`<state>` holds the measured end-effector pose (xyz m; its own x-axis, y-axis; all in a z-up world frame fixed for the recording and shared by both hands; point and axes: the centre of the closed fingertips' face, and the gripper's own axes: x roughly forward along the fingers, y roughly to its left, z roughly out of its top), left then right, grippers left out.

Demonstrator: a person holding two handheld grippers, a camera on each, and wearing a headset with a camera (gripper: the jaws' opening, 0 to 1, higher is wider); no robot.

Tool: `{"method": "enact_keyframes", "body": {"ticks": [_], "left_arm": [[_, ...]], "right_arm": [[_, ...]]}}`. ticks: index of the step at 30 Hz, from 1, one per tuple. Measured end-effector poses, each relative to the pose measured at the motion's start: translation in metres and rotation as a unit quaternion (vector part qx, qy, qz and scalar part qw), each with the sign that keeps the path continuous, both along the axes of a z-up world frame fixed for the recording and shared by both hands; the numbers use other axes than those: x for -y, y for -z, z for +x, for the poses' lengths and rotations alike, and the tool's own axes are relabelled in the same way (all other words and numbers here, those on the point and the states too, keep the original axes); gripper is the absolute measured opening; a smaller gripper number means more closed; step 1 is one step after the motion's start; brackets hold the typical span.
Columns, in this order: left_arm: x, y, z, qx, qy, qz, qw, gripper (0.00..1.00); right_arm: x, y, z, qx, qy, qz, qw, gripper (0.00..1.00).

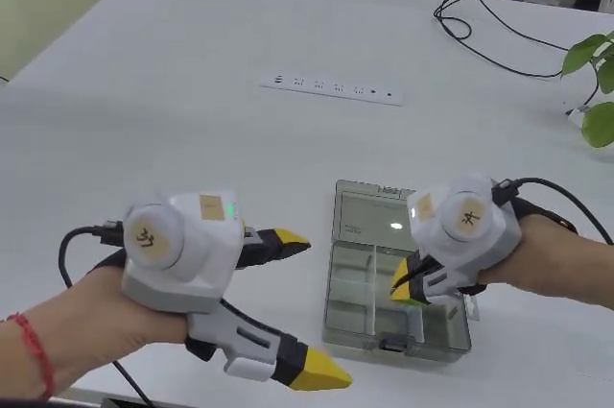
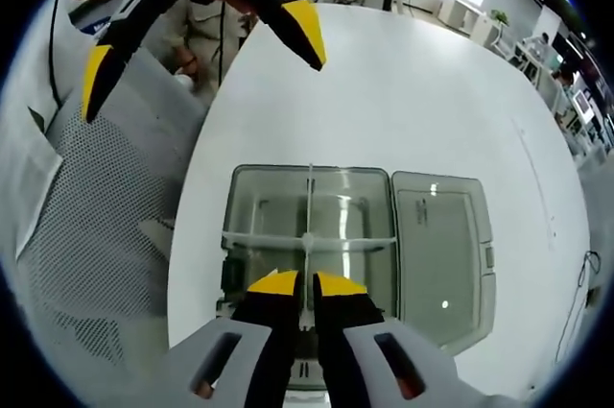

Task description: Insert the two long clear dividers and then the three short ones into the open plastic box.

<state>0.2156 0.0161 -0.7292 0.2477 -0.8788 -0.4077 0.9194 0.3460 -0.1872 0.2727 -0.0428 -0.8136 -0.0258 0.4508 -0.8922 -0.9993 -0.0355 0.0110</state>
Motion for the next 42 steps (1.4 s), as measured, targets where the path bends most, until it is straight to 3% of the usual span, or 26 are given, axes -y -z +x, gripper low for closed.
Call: {"method": "enact_keyframes", "body": {"ticks": [10,16,21,24,35,42], "left_arm": [[0.0,0.0,-0.002,-0.004,-0.002,-0.002,1.0,0.93],[-0.001,0.001,-0.001,-0.004,-0.005,-0.001,1.0,0.94],[-0.003,0.0,0.0,-0.004,-0.008,-0.002,1.0,0.93],[-0.003,0.0,0.0,-0.005,-0.009,-0.003,0.9999,0.93],[-0.001,-0.001,0.001,-0.005,-0.009,-0.004,0.9999,0.93],[0.001,-0.001,0.001,-0.005,-0.009,-0.005,0.9999,0.93]], "right_arm": [[0.013,-0.026,0.01,-0.007,0.057,0.043,0.9974,0.17],[0.043,-0.041,0.015,0.001,0.084,0.051,0.9952,0.22],[0.074,-0.043,0.016,0.001,0.096,0.045,0.9944,0.28],[0.096,-0.04,0.015,-0.001,0.105,0.036,0.9938,0.3],[0.149,-0.029,-0.011,-0.011,0.121,-0.013,0.9925,0.39],[0.186,-0.01,-0.023,-0.017,0.101,-0.062,0.9928,0.46]]}}
